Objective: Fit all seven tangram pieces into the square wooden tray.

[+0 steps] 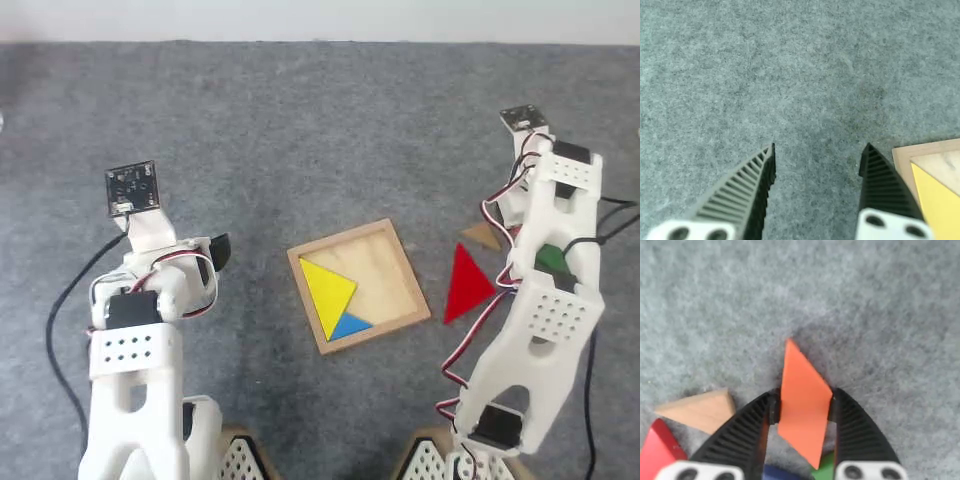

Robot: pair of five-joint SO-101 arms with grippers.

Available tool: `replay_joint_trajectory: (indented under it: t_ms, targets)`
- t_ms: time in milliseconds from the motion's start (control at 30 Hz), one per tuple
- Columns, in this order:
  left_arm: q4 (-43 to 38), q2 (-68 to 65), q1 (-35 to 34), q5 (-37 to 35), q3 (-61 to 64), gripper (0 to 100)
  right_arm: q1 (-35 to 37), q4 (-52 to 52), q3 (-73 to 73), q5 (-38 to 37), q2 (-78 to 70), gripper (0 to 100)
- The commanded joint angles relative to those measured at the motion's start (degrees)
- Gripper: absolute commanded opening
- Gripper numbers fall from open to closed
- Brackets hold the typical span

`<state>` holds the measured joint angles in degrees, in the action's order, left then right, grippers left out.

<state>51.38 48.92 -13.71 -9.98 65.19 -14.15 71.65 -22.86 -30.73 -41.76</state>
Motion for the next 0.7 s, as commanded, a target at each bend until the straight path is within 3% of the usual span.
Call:
replay_joint_trajectory:
  t_ms: [0, 300, 667]
  targets:
    - [-1.05, 0.35, -0.35, 0.44, -0.4, 27, 1.8, 1.71, -1.05, 0.18, 0.57, 5.4]
    - [-1.05, 0.35, -0.35, 0.44, -0.4, 27, 7.34, 8.57, -11.6, -4.22, 0.66, 4.7]
    - [-3.6, 0.26, -0.35, 0.44, 0.57, 27, 24.31, 30.99, -35.87, -17.41, 0.57, 4.6]
